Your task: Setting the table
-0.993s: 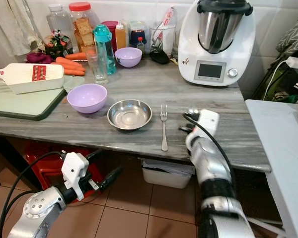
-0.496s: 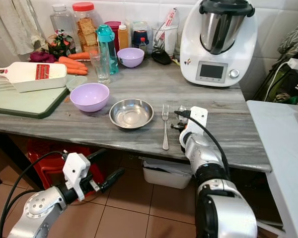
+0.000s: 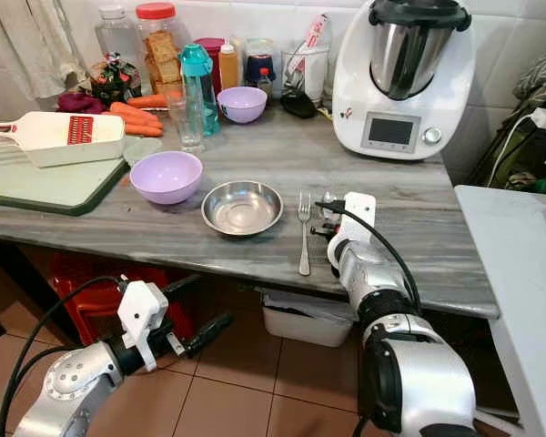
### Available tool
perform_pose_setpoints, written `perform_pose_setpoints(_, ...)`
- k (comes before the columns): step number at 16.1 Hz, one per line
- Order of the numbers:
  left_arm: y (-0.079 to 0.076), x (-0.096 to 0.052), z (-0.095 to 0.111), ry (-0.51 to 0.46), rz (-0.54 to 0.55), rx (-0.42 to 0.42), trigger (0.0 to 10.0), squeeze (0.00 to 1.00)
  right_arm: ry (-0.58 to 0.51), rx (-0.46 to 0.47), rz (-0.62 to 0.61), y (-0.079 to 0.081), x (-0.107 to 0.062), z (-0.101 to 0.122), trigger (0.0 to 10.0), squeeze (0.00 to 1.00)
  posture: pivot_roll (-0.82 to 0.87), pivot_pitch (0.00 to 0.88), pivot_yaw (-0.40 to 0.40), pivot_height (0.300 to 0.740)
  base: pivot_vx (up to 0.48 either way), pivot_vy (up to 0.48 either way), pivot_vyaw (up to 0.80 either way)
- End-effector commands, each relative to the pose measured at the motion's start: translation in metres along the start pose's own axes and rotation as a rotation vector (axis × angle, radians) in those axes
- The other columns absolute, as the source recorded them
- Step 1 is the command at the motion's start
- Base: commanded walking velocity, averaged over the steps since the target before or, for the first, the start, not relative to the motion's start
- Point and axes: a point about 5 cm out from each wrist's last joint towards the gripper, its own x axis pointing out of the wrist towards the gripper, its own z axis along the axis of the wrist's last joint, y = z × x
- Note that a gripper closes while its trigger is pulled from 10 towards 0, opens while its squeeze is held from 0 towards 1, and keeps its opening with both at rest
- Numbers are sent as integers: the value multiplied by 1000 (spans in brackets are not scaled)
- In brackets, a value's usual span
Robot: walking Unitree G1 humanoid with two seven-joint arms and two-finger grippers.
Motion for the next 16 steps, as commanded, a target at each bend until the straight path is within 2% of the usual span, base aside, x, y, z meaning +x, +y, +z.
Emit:
perform_pose_setpoints(1, 0, -1, 3, 3, -8, 14, 10000, 0, -25, -3, 7, 2, 1, 10, 10000, 0, 78, 0, -1, 740, 0, 0, 0)
perform_pose_setpoints(7, 1, -7, 4, 14, -3, 18, 10000, 0, -23, -11, -45, -11, -1, 5, 10000, 0, 91, 0, 11, 740, 0, 0, 0)
perform_pose_setpoints(12, 0, -9, 5, 23, -9, 24, 10000, 0, -18, 12, -53, -12, -1, -1, 10000, 0, 96, 0, 22, 740, 0, 0, 0)
perform_pose_setpoints(13, 0, -10, 5, 23, -8, 25, 10000, 0, -20, 16, -56, -13, -1, -1, 10000, 894, 97, 0, 21, 740, 0, 0, 0)
perform_pose_setpoints(14, -1, -10, 5, 24, -8, 24, 10000, 0, -23, 16, -62, -14, -1, -1, 10000, 976, 99, 0, 20, 740, 0, 0, 0)
perform_pose_setpoints(16, -1, -11, 5, 25, -6, 20, 10000, 0, -26, 22, -68, -15, -1, -1, 10000, 1000, 100, 0, 21, 740, 0, 0, 0)
